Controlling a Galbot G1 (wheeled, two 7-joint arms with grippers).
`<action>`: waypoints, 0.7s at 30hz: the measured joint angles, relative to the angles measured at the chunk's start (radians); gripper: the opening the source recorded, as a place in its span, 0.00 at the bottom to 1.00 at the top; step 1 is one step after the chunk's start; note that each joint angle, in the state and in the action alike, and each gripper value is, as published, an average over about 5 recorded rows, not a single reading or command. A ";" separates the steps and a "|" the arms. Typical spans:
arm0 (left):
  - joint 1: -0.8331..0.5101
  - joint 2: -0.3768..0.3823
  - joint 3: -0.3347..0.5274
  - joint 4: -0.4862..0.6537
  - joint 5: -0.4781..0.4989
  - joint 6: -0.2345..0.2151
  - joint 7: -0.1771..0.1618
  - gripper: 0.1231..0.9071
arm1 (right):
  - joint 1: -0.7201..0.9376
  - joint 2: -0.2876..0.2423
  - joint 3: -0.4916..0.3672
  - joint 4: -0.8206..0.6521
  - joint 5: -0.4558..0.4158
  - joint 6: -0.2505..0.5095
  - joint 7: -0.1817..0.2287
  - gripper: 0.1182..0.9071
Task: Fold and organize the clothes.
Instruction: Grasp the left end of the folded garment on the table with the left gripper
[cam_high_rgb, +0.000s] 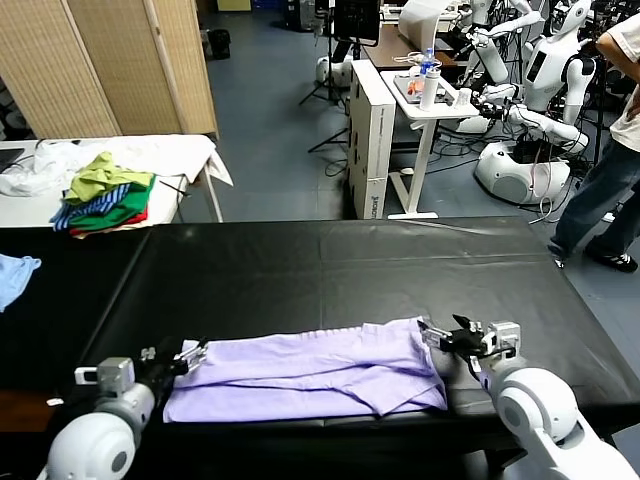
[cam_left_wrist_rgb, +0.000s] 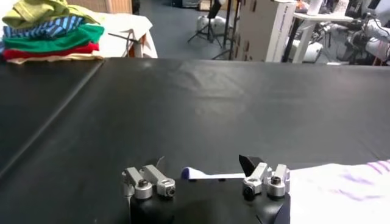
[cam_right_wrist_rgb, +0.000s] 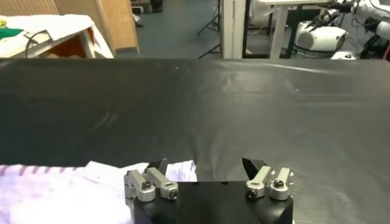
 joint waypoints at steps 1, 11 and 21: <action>-0.001 0.000 0.000 0.004 0.000 0.000 0.001 1.00 | 0.004 0.008 -0.007 -0.009 -0.007 0.003 0.000 0.97; -0.004 -0.005 0.005 0.029 -0.002 0.000 0.015 0.95 | 0.027 0.057 -0.050 -0.064 -0.041 0.011 -0.002 0.59; -0.008 -0.022 0.010 0.065 0.003 -0.007 0.028 0.35 | 0.010 0.081 -0.039 -0.068 -0.076 0.031 -0.006 0.09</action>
